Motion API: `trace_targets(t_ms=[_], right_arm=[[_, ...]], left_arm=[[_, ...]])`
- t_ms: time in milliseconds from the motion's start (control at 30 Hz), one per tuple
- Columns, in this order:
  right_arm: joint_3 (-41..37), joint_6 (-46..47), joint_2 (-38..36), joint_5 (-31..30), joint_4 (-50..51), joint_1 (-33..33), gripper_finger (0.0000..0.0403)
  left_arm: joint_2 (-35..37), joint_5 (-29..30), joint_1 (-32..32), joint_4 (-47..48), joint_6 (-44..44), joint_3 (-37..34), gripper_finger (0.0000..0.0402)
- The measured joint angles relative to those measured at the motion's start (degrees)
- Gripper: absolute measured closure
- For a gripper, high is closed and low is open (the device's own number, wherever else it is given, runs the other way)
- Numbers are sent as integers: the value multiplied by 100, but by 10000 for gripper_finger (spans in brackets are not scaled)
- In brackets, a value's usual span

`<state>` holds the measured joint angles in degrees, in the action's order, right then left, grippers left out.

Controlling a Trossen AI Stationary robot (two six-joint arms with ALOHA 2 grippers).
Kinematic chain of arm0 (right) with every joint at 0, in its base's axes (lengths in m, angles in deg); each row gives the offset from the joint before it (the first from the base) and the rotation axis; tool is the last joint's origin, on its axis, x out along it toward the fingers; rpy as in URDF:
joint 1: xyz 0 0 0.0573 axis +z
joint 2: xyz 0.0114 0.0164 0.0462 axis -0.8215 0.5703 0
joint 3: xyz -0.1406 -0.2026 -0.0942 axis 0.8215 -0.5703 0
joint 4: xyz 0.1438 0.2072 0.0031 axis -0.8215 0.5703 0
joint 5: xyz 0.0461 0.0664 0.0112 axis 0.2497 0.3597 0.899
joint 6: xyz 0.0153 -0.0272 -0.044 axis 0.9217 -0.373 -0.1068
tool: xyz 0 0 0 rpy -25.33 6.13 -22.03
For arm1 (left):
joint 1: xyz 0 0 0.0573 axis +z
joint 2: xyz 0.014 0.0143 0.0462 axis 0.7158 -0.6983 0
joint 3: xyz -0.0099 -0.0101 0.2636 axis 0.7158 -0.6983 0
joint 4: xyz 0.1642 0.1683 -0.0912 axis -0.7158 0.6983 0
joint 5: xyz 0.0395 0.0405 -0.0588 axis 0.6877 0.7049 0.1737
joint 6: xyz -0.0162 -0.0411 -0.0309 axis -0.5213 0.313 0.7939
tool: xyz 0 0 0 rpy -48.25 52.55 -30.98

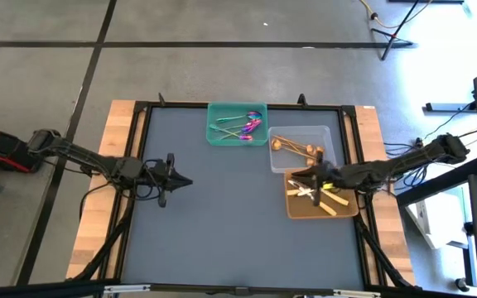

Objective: Sort silverware by color (type)
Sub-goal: Return to Home Position

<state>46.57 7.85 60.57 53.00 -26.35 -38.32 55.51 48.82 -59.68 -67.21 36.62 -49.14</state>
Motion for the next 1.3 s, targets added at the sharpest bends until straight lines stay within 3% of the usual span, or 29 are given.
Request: trace_targets(t_ms=[233, 433, 567, 633, 767, 833, 1033, 1300], right_arm=[[-829, 27, -1866, 66, 313, -4, 371], [-1039, -28, -3244, 580, 1083, -7, 371], [-1048, -21, -3973, 1059, 1546, -7, 371], [-1040, -6, -3951, 1077, 1538, -6, 371], [-1065, 6, -3916, 1087, 1488, -7, 371], [-1151, 1, -3917, 1104, 1241, -7, 371], [-1216, 205, -3841, 1917, 1197, -4, 371], [-1216, 97, -3842, 1970, 1201, -4, 371]], left_arm=[[388, 292, 8, 592, -13, 0, 400], [1457, -217, 213, 1499, -77, 2, 400], [2254, -200, 374, 2312, -144, -25, 400], [2543, -262, 474, 2307, -198, -115, 400], [2939, -1054, 685, 2306, -410, -169, 400], [3070, -1185, 788, 2299, -388, -179, 400], [3023, -1282, 872, 2165, -452, -234, 400], [2916, -1253, 872, 2165, -664, -234, 400]])
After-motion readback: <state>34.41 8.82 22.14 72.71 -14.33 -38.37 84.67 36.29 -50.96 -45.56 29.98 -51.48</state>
